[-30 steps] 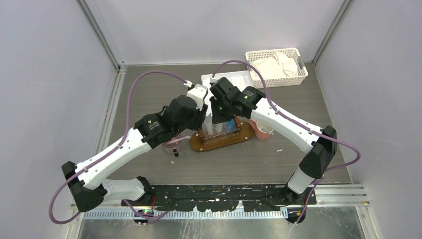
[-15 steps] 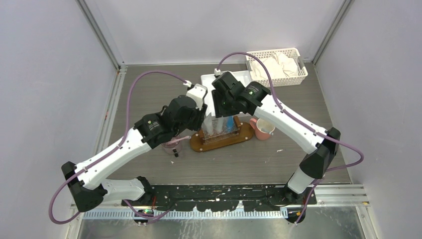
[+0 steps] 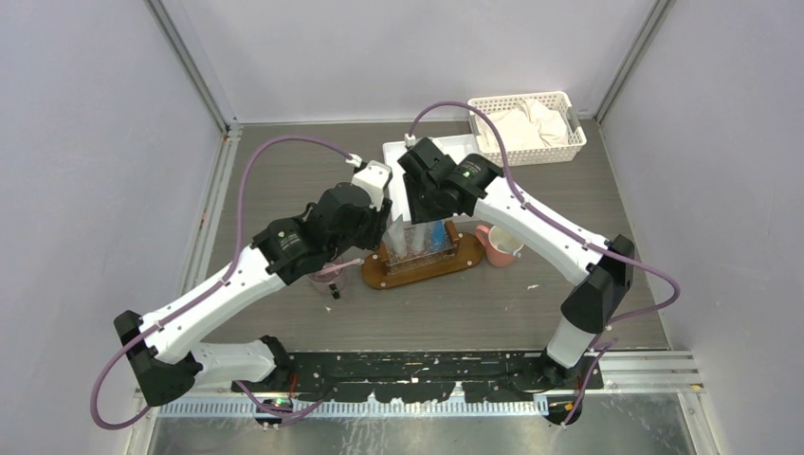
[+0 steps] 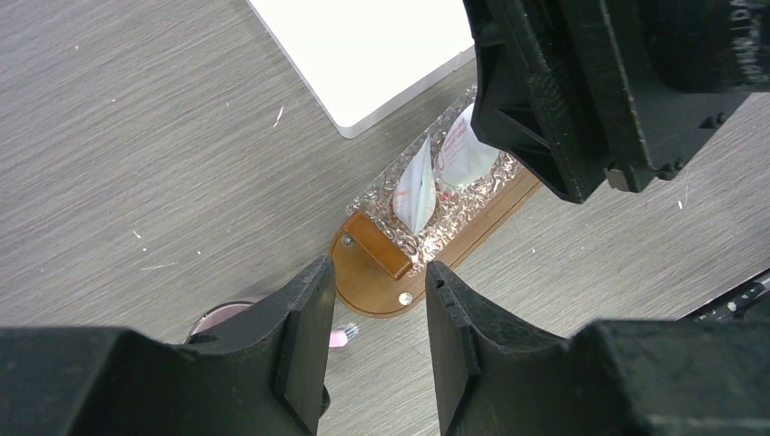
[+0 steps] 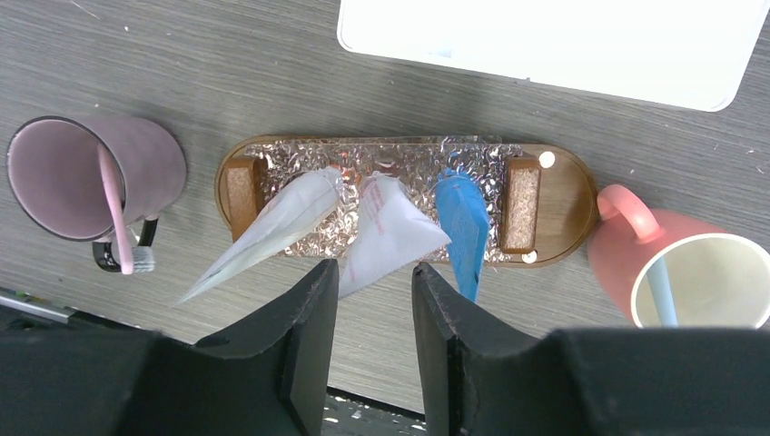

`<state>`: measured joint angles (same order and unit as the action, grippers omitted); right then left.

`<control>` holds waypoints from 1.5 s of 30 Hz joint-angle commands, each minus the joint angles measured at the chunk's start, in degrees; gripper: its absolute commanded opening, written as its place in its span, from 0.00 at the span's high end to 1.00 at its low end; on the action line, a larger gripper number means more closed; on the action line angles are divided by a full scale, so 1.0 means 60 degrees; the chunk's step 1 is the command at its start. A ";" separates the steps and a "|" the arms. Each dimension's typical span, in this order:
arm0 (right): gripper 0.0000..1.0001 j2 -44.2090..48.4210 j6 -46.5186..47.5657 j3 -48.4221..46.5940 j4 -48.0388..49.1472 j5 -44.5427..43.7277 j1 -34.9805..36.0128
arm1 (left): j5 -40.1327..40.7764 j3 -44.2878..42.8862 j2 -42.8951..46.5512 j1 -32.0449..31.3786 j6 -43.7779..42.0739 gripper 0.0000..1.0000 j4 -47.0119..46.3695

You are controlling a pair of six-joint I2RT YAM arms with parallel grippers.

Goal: Prepare toiletry sets of a toothbrush and toothpaste on the tray

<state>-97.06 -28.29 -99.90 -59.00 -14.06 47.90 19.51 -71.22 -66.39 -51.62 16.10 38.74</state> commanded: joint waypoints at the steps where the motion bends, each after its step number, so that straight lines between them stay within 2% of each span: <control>1: 0.60 -0.0129 0.0128 -0.0427 0.0151 -0.0156 -0.0069 | 0.0103 0.0055 0.0275 0.0064 -0.0046 0.58 -0.0006; 9: 0.79 -0.0163 0.0123 -0.0353 0.0188 0.0138 -0.0088 | 0.0090 0.0122 0.0328 0.0077 -0.0032 0.58 -0.0035; 16: 0.86 0.0033 0.0112 -0.0183 0.0324 0.0552 -0.0081 | 0.0045 0.0151 0.0313 0.0079 -0.0017 0.59 -0.0059; 23: 0.89 0.0400 0.0118 0.0246 0.0502 0.0776 0.0015 | 0.0034 0.0195 0.0314 0.0092 0.0025 0.59 -0.0095; 29: 0.87 0.0701 0.0055 0.0593 0.0535 0.0717 0.0078 | 0.0050 0.0181 0.0284 0.0092 0.0042 0.59 -0.0068; 30: 0.85 0.0809 0.0033 0.0639 0.0532 0.0681 0.0081 | 0.0080 0.0181 0.0297 0.0092 0.0034 0.59 -0.0057; 32: 0.70 0.1115 -0.0007 0.0728 0.0606 0.0604 0.0085 | 0.0186 0.0168 0.0324 0.0092 0.0055 0.58 -0.0014; 33: 0.66 0.1300 -0.0006 0.0760 0.0625 0.0495 0.0086 | 0.0255 0.0146 0.0340 0.0092 0.0094 0.56 0.0030; 37: 0.64 0.2205 0.0022 0.1009 0.0811 -0.0487 -0.0018 | 0.0437 -0.0073 0.0372 0.0155 0.0272 0.49 0.0298; 40: 0.62 0.2944 0.0032 0.1620 0.1152 -0.0703 -0.0576 | 0.0610 -0.0262 0.0350 0.0275 0.0484 0.45 0.0614; 45: 0.65 0.3242 0.0054 0.2817 0.1823 0.0356 -0.2449 | 0.0246 -0.0193 0.0185 0.1181 0.0986 0.40 0.0735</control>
<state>-77.60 -28.16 -87.57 -52.77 -13.78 39.57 21.47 -70.41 -65.76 -48.62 18.79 42.33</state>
